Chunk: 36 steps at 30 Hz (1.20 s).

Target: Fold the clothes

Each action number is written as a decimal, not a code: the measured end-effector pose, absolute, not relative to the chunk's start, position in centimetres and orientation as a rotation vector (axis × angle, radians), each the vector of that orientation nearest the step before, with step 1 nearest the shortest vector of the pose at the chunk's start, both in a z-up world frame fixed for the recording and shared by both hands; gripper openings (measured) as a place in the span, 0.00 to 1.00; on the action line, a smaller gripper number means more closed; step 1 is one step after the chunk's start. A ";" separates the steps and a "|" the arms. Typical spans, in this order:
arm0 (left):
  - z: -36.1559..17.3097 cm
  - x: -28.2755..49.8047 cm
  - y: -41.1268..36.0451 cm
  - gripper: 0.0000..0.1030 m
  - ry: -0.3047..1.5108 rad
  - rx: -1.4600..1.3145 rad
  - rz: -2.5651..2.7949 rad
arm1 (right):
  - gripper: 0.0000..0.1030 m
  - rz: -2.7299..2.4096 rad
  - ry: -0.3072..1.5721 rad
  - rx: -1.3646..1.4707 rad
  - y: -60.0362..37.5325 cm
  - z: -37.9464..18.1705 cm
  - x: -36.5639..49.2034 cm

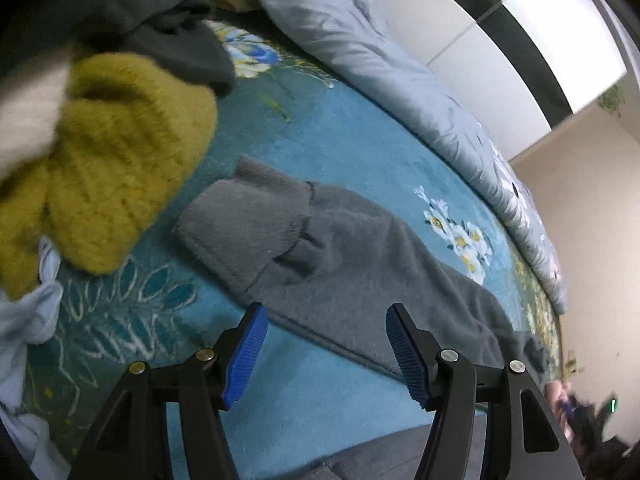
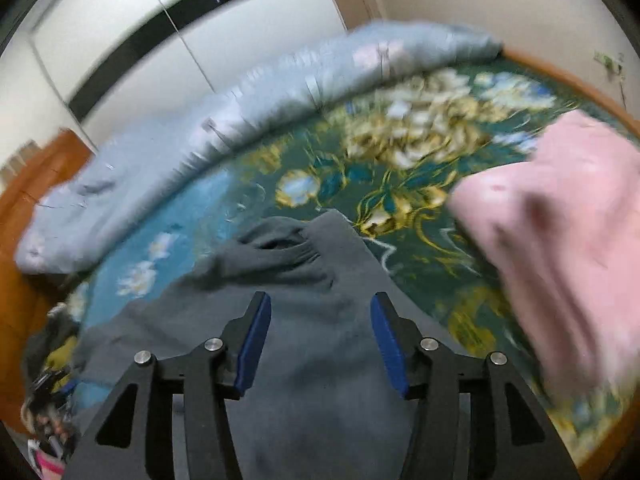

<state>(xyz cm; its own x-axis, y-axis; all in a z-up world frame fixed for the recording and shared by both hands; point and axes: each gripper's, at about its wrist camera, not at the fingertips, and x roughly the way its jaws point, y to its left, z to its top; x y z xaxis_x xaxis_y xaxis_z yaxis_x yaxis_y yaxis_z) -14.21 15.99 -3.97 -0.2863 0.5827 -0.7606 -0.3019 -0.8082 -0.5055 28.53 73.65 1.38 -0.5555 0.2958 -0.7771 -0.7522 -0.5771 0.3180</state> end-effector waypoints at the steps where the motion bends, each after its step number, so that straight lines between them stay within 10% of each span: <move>1: -3.9 -14.1 16.1 0.64 -0.337 -1.412 2.125 | 0.52 2.126 0.897 -0.924 75.3 0.4 27.5; 24: -5.2 -14.0 16.2 0.64 -0.370 -1.460 2.085 | 0.52 2.379 1.427 -0.936 82.1 -5.4 23.6; 28: -5.3 -14.1 16.1 0.64 -0.382 -1.463 2.086 | 0.29 2.274 1.496 -0.865 82.9 -6.5 23.6; 29: -5.2 -14.1 16.0 0.64 -0.383 -1.460 2.090 | 0.08 2.255 1.485 -0.859 82.9 -6.6 23.4; 36: -5.0 -14.5 15.9 0.64 -0.420 -1.447 2.100 | 0.04 2.250 1.149 -0.782 82.2 -1.1 23.0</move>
<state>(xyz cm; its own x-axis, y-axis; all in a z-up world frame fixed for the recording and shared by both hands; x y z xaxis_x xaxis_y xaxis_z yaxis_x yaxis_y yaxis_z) -14.50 15.93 -5.00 -0.2694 0.5977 -0.7551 -0.2616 -0.8000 -0.5399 22.98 82.19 -1.09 -0.7145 0.1641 -0.6801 -0.6472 -0.5242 0.5534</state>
